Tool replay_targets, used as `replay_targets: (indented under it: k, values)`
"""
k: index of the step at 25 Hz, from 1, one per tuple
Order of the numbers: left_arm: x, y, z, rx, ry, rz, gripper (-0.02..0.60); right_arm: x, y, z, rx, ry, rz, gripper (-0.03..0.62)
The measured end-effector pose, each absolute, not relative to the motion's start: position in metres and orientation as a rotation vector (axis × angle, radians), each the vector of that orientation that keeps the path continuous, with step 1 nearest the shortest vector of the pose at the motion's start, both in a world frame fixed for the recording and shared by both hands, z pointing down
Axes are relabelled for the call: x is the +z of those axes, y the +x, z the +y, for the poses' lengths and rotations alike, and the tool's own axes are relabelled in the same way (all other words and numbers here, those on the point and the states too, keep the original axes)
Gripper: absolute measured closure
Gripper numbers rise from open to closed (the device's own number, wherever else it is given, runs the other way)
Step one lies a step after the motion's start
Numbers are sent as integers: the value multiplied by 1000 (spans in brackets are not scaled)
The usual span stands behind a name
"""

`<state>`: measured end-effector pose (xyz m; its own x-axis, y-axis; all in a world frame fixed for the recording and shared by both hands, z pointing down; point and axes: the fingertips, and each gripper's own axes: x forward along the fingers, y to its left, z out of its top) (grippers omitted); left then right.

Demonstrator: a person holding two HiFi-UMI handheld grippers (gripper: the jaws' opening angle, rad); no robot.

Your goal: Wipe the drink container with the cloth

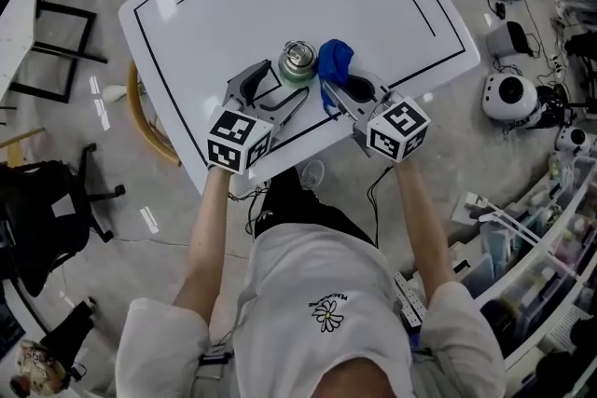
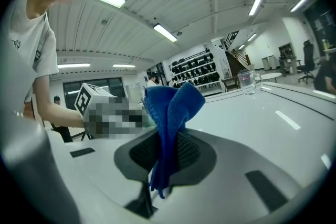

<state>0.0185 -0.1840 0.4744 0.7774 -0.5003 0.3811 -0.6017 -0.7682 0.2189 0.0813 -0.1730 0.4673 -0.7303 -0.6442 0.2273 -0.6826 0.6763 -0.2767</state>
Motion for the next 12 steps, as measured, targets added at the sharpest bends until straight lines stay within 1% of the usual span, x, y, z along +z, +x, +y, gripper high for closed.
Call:
replay_targets:
  k: [3,7,12]
  values:
    - [483,24,-189,540,2735,-724,219,467,82,-174,517,1112,-2751,553]
    - [493,35,-186,629,2762,-629,219,467,83,-175,534,1151,-2740,552]
    - [497,28,-175,656,2737,-676,219,469,78,-174,526,1202,-2723,553]
